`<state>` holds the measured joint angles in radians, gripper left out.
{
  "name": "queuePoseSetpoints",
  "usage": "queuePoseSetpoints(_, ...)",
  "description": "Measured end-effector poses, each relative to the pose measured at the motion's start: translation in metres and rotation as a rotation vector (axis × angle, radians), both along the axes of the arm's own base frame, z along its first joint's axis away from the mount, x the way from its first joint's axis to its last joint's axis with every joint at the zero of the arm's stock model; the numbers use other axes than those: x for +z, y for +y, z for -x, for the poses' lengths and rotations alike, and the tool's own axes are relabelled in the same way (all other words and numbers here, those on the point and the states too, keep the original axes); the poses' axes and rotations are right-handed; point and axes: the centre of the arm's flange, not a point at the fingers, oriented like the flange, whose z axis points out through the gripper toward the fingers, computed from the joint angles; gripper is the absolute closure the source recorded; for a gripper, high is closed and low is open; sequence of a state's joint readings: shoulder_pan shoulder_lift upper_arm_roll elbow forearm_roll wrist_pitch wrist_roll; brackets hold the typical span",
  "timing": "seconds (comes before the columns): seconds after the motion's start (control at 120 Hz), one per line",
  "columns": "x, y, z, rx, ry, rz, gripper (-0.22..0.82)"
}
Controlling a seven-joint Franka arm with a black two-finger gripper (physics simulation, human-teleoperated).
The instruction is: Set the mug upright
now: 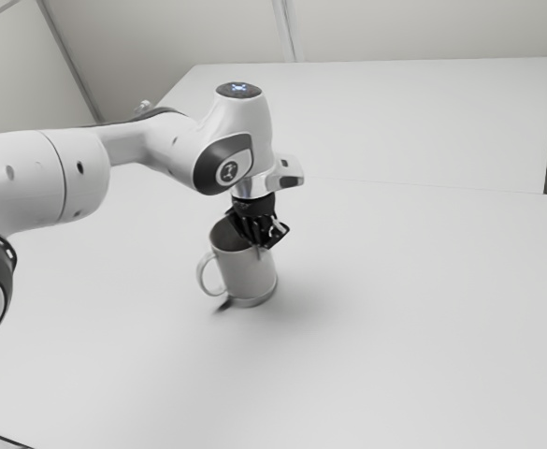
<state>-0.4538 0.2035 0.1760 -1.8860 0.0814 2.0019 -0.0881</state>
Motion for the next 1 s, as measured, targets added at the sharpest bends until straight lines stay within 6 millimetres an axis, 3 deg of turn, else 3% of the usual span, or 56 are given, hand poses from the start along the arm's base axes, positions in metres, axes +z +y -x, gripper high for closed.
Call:
queuePoseSetpoints(0.267, 0.004, -0.015, -0.002, 0.052, -0.043, 0.066, 0.79)
queuePoseSetpoints(0.758, -0.01, -0.018, -0.005, 0.114, -0.043, 0.084, 0.78)
queuePoseSetpoints(0.867, -0.011, -0.019, -0.005, 0.12, -0.041, 0.086, 0.72)
queuePoseSetpoints(1.0, -0.01, -0.02, -0.005, 0.127, -0.042, 0.094, 0.56)
